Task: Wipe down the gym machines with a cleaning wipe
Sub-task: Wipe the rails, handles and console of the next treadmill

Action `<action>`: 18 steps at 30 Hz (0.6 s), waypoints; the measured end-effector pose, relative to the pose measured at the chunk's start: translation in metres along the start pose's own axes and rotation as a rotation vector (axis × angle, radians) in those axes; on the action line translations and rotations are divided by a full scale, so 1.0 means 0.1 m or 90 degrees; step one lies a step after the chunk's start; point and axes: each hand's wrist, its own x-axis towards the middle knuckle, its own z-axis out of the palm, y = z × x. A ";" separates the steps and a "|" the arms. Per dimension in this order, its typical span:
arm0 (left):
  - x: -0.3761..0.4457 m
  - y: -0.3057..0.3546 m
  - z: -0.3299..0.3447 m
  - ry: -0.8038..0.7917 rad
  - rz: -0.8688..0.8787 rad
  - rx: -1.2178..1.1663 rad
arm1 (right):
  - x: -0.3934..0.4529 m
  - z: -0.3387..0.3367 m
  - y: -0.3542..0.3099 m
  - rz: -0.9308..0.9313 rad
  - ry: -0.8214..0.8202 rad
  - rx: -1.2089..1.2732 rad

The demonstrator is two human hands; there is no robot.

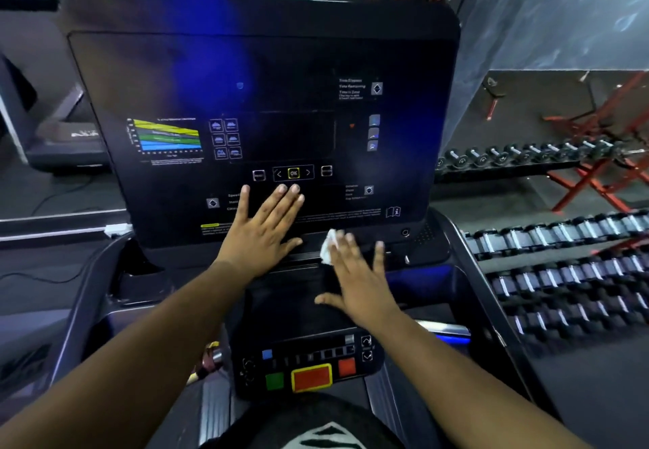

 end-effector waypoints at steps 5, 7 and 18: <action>-0.40 -0.32 -0.01 0.011 -0.028 0.015 | 0.23 -0.10 -0.07 -0.152 0.035 -0.131; -0.59 -0.48 -0.02 -0.006 -0.053 0.023 | 0.25 -0.14 0.09 -0.154 0.020 -0.149; -1.36 -0.94 -0.08 -0.036 -0.180 0.012 | 0.79 -0.20 -1.40 -0.280 0.003 -0.184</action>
